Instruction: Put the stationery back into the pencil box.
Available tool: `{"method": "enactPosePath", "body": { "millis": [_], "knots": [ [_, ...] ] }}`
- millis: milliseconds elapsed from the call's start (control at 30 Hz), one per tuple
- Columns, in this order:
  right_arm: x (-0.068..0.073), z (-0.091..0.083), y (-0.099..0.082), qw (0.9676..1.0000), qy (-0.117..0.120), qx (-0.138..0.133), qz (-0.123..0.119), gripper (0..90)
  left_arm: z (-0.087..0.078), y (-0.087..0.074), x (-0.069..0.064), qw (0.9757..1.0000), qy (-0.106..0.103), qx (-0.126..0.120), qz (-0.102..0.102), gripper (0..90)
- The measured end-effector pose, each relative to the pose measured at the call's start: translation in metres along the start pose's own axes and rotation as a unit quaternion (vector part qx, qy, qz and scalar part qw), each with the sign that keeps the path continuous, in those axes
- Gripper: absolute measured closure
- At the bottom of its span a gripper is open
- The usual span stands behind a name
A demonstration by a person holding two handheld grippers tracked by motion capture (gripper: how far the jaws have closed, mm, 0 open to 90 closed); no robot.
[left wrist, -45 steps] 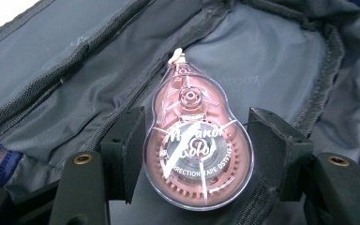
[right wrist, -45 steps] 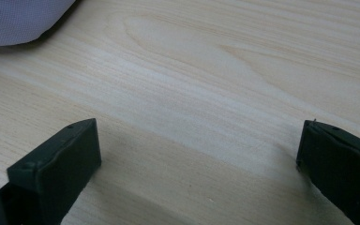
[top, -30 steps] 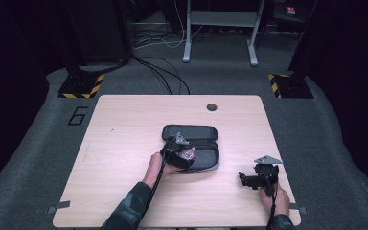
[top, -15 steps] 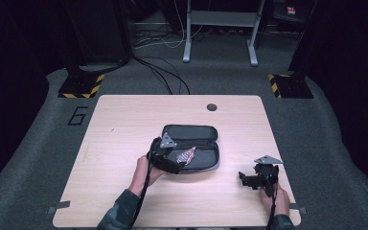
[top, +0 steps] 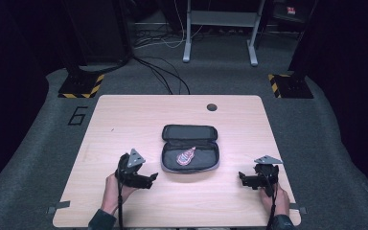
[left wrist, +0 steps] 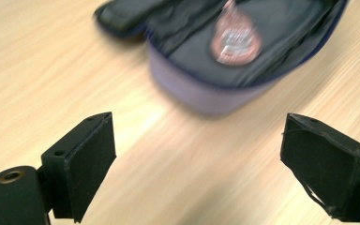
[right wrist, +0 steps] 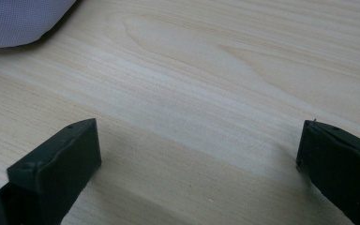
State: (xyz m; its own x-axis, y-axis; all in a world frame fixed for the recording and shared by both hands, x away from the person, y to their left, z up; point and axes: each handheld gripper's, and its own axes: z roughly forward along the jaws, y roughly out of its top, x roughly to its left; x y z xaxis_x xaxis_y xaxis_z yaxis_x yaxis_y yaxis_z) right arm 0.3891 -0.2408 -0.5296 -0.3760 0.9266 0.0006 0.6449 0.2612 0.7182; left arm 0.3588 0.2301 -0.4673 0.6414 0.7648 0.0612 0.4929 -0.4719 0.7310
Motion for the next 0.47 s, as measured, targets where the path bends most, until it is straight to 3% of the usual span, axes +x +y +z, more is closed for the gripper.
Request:
{"method": "enactPosePath", "body": {
  "millis": [267, 467],
  "knots": [
    [0.000, 0.000, 0.000, 1.0000, 0.000, 0.000, 0.000, 0.0, 0.005, -0.052, 0.015, 0.9977, 0.041, 0.047, -0.027, 7.4],
    [0.000, 0.000, 0.000, 1.0000, 0.000, 0.000, 0.000, 0.0, 0.009, -0.071, 0.017, 0.9965, 0.051, 0.038, -0.055, 4.1]
  ]
}}
